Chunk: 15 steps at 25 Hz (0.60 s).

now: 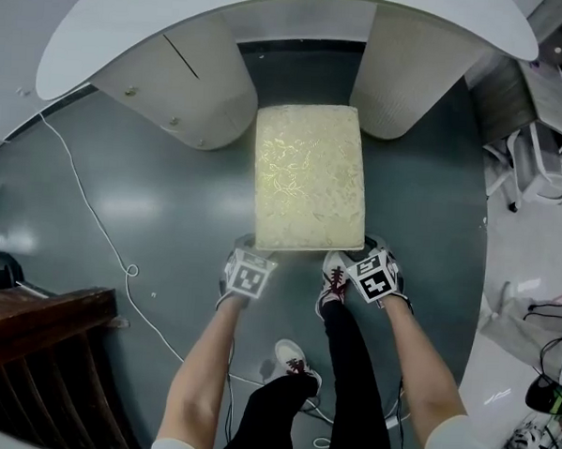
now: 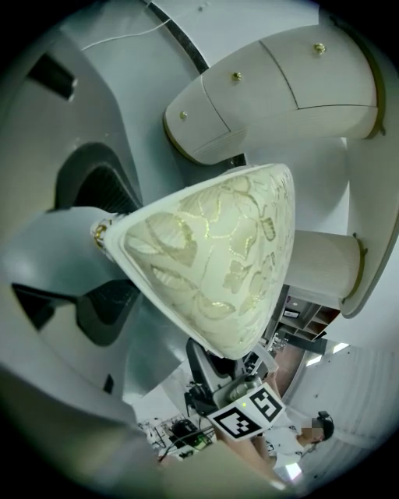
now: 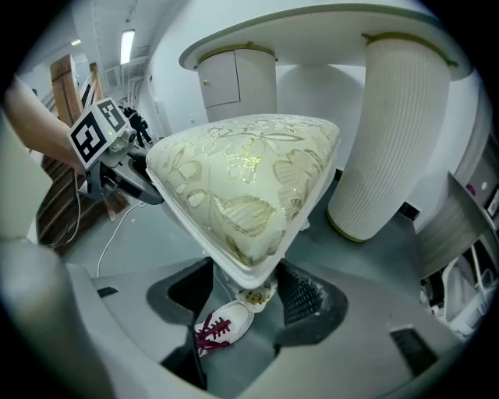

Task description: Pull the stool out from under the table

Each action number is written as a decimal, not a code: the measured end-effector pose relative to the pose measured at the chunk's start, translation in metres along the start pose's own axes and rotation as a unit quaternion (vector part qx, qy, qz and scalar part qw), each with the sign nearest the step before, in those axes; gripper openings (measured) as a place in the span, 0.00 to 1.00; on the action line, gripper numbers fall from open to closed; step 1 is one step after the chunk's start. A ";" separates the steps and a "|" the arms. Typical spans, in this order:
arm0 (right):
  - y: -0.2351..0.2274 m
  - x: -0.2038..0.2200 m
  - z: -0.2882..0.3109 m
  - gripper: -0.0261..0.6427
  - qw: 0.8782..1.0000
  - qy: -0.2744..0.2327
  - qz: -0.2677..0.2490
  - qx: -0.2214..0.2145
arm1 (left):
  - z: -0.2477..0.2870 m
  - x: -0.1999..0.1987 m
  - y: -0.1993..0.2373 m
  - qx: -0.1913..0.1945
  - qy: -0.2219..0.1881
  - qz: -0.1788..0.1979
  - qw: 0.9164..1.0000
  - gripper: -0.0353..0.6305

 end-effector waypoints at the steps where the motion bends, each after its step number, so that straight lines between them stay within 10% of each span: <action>1: 0.004 0.004 -0.001 0.44 1.000 -0.001 -0.001 0.002 | -0.002 0.004 -0.003 0.000 0.001 0.001 1.000 0.46; 15: 0.025 0.022 -0.009 0.44 1.000 0.012 -0.005 0.007 | -0.005 0.038 -0.027 0.020 0.013 -0.027 0.999 0.45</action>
Point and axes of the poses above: the fingertips, and each gripper's own axes: z forward along the fingers, y to its left, x out of its underside, the point moved 5 cm from there along -z, backward along the fingers, and after that the axes turned 7 degrees about z, right-handed, at the moved point
